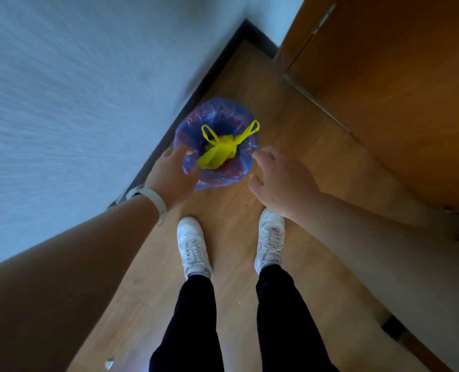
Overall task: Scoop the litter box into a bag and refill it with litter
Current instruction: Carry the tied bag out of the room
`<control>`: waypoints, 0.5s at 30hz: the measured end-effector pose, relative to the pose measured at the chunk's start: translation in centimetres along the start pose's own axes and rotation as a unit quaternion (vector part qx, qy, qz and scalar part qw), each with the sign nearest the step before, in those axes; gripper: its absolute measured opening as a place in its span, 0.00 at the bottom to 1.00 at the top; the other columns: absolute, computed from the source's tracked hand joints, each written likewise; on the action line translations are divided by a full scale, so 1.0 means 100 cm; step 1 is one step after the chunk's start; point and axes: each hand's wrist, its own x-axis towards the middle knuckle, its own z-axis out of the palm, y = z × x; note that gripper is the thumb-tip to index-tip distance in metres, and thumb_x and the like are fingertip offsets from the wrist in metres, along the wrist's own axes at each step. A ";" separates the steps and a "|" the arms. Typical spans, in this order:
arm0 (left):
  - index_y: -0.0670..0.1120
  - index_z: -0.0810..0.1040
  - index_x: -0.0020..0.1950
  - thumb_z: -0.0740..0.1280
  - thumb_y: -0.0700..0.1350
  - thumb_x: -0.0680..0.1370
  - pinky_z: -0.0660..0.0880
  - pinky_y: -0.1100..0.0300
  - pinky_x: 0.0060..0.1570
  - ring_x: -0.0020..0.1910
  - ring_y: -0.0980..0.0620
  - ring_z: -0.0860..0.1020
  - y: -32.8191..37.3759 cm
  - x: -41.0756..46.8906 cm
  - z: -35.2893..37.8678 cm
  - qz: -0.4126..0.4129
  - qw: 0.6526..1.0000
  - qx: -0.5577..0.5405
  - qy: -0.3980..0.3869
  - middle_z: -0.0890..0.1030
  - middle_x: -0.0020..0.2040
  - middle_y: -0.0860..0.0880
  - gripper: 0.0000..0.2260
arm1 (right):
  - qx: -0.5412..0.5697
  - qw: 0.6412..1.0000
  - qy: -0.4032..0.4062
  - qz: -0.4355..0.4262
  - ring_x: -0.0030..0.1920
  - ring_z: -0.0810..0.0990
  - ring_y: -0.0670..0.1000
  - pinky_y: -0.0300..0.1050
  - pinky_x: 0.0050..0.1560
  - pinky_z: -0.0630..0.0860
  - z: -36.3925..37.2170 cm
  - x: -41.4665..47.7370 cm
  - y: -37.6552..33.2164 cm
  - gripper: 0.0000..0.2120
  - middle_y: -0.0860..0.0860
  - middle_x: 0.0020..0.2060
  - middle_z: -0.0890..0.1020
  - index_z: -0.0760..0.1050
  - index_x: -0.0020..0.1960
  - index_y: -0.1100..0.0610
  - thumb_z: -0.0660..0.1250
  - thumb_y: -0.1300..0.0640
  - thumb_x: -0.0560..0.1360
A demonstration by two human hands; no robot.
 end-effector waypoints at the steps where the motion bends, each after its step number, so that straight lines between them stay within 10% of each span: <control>1: 0.44 0.76 0.64 0.67 0.45 0.73 0.72 0.51 0.56 0.58 0.40 0.76 0.002 -0.008 -0.007 0.022 1.000 0.011 0.000 0.77 0.61 0.41 0.19 | -0.002 1.000 0.002 0.002 0.55 0.75 0.57 0.48 0.46 0.70 -0.007 -0.003 -0.003 0.17 0.52 0.58 0.75 0.71 0.63 0.56 0.61 0.49 0.77; 15: 0.46 0.73 0.68 0.52 0.64 0.67 0.69 0.46 0.62 0.64 0.38 0.74 0.137 -0.126 -0.175 0.172 0.966 0.194 -0.003 0.73 0.69 0.41 0.36 | 0.010 0.997 0.032 0.071 0.62 0.73 0.57 0.51 0.56 0.71 -0.187 -0.106 -0.078 0.19 0.55 0.63 0.73 0.71 0.65 0.56 0.61 0.49 0.77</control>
